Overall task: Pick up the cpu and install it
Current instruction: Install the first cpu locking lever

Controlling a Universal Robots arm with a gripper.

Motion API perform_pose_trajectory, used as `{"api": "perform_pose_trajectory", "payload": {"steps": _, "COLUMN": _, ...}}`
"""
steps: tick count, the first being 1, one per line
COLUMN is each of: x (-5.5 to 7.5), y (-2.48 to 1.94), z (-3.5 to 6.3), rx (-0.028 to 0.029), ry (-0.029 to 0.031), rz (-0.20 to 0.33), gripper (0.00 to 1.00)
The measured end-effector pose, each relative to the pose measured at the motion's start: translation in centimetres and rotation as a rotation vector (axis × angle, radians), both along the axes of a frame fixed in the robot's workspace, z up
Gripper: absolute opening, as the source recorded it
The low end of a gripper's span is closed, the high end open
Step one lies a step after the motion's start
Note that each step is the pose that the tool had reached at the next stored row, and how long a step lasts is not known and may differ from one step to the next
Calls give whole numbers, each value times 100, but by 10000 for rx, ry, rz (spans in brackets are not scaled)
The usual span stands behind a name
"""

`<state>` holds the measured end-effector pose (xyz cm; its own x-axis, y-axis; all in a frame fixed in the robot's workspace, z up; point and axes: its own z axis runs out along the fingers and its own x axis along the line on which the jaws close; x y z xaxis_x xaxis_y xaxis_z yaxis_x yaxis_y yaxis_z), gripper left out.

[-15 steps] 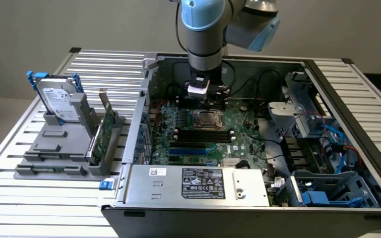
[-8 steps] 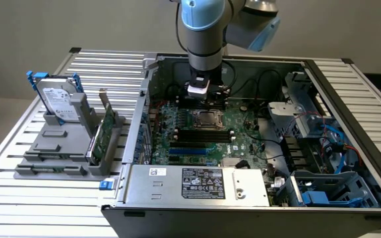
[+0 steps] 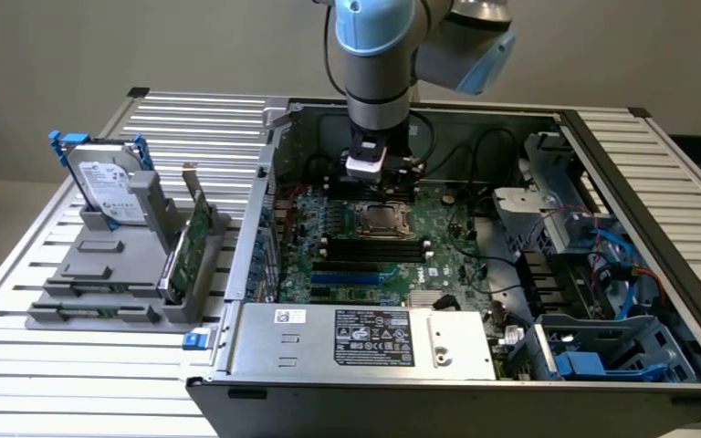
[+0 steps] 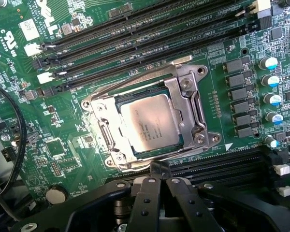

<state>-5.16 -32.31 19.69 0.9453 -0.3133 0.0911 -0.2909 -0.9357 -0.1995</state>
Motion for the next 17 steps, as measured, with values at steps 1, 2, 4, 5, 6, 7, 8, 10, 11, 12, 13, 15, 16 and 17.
{"api": "perform_pose_trajectory", "payload": {"steps": 1, "x": 0, "y": 2, "z": 0, "rx": 0, "ry": 0, "rz": -9, "gripper": 11}}
{"api": "perform_pose_trajectory", "payload": {"steps": 2, "x": 0, "y": 3, "z": 0, "rx": 1, "ry": -1, "rz": -16, "gripper": 11}}
{"api": "perform_pose_trajectory", "payload": {"steps": 4, "x": 0, "y": 7, "z": 0, "rx": 0, "ry": 0, "rz": -32, "gripper": 11}}
{"api": "perform_pose_trajectory", "payload": {"steps": 5, "x": 0, "y": 8, "z": 0, "rx": 0, "ry": 0, "rz": -40, "gripper": 11}}
{"api": "perform_pose_trajectory", "payload": {"steps": 6, "x": 0, "y": 8, "z": 0, "rx": 1, "ry": 0, "rz": -46, "gripper": 11}}
{"api": "perform_pose_trajectory", "payload": {"steps": 7, "x": 0, "y": 9, "z": -1, "rx": 0, "ry": 2, "rz": -53, "gripper": 11}}
{"api": "perform_pose_trajectory", "payload": {"steps": 8, "x": 0, "y": 9, "z": 0, "rx": -1, "ry": 5, "rz": -59, "gripper": 11}}
{"api": "perform_pose_trajectory", "payload": {"steps": 10, "x": 0, "y": 9, "z": 1, "rx": -5, "ry": 15, "rz": -70, "gripper": 11}}
{"api": "perform_pose_trajectory", "payload": {"steps": 11, "x": 0, "y": 9, "z": 1, "rx": -6, "ry": 19, "rz": -75, "gripper": 11}}
{"api": "perform_pose_trajectory", "payload": {"steps": 12, "x": 1, "y": 9, "z": 2, "rx": -8, "ry": 25, "rz": -80, "gripper": 11}}
{"api": "perform_pose_trajectory", "payload": {"steps": 13, "x": 1, "y": 9, "z": 2, "rx": -11, "ry": 29, "rz": -90, "gripper": 11}}
{"api": "perform_pose_trajectory", "payload": {"steps": 15, "x": 1, "y": 9, "z": 4, "rx": -24, "ry": 35, "rz": -114, "gripper": 11}}
{"api": "perform_pose_trajectory", "payload": {"steps": 16, "x": 1, "y": 9, "z": 5, "rx": -33, "ry": 36, "rz": -126, "gripper": 11}}
{"api": "perform_pose_trajectory", "payload": {"steps": 17, "x": 1, "y": 9, "z": 7, "rx": -43, "ry": 37, "rz": -136, "gripper": 11}}
